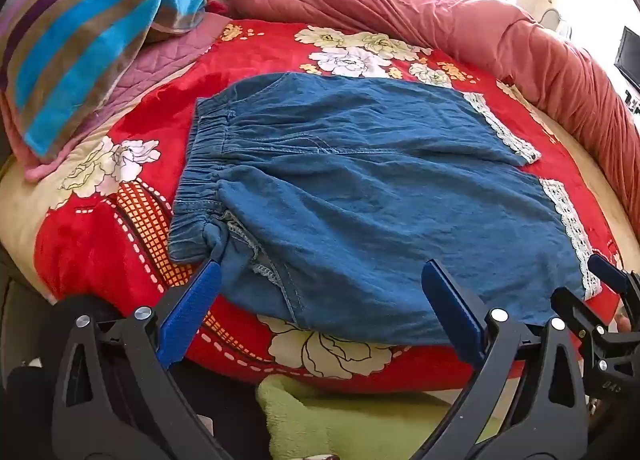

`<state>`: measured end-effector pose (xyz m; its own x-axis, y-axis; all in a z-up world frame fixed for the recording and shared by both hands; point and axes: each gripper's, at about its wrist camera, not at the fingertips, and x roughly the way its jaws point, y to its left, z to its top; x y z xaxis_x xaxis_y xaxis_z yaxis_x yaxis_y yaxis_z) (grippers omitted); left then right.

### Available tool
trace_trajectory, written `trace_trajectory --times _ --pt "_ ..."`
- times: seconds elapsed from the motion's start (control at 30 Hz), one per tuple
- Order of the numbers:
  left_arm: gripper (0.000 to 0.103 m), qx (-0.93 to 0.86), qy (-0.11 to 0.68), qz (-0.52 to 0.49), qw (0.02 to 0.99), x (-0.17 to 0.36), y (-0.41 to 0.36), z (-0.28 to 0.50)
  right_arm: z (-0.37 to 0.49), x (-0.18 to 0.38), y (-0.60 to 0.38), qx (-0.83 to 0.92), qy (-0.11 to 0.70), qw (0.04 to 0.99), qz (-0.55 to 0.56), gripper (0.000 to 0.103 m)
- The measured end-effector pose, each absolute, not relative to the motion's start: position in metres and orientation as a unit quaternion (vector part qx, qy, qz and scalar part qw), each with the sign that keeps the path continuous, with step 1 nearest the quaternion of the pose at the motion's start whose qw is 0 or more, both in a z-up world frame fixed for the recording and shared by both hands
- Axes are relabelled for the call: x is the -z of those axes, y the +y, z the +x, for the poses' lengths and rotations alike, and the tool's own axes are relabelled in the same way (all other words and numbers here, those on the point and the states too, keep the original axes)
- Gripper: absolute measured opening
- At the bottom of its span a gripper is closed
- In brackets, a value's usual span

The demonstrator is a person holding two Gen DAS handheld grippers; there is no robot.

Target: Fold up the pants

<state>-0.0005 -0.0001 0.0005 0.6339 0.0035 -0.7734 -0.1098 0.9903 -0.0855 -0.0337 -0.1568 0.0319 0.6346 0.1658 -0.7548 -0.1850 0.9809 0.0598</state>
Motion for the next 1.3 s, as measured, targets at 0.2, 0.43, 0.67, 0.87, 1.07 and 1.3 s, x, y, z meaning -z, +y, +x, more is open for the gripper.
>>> trace_trajectory --times 0.2,0.43,0.67,0.87,1.07,1.3 --pt "0.094 -0.034 0.431 -0.061 0.900 0.000 0.000 0.001 -0.031 -0.032 -0.161 -0.093 0.418 0.904 -0.015 0.099" --pt "0.094 -0.034 0.432 -0.062 0.899 0.000 0.003 -0.001 -0.030 -0.031 -0.162 -0.096 0.420 0.902 -0.006 0.099" --pt "0.094 -0.036 0.432 -0.062 0.899 -0.001 0.001 -0.003 -0.032 -0.031 -0.157 -0.096 0.420 0.902 -0.009 0.099" --pt "0.094 -0.035 0.433 -0.062 0.899 -0.001 0.000 -0.003 -0.033 -0.031 -0.155 -0.098 0.421 0.902 -0.007 0.099" --pt "0.094 -0.035 0.432 -0.062 0.899 -0.001 0.000 -0.003 -0.033 -0.032 -0.154 -0.100 0.422 0.901 -0.007 0.099" --pt "0.094 -0.034 0.432 -0.061 0.899 -0.002 0.004 -0.002 -0.033 -0.033 -0.152 -0.101 0.422 0.901 -0.009 0.099"
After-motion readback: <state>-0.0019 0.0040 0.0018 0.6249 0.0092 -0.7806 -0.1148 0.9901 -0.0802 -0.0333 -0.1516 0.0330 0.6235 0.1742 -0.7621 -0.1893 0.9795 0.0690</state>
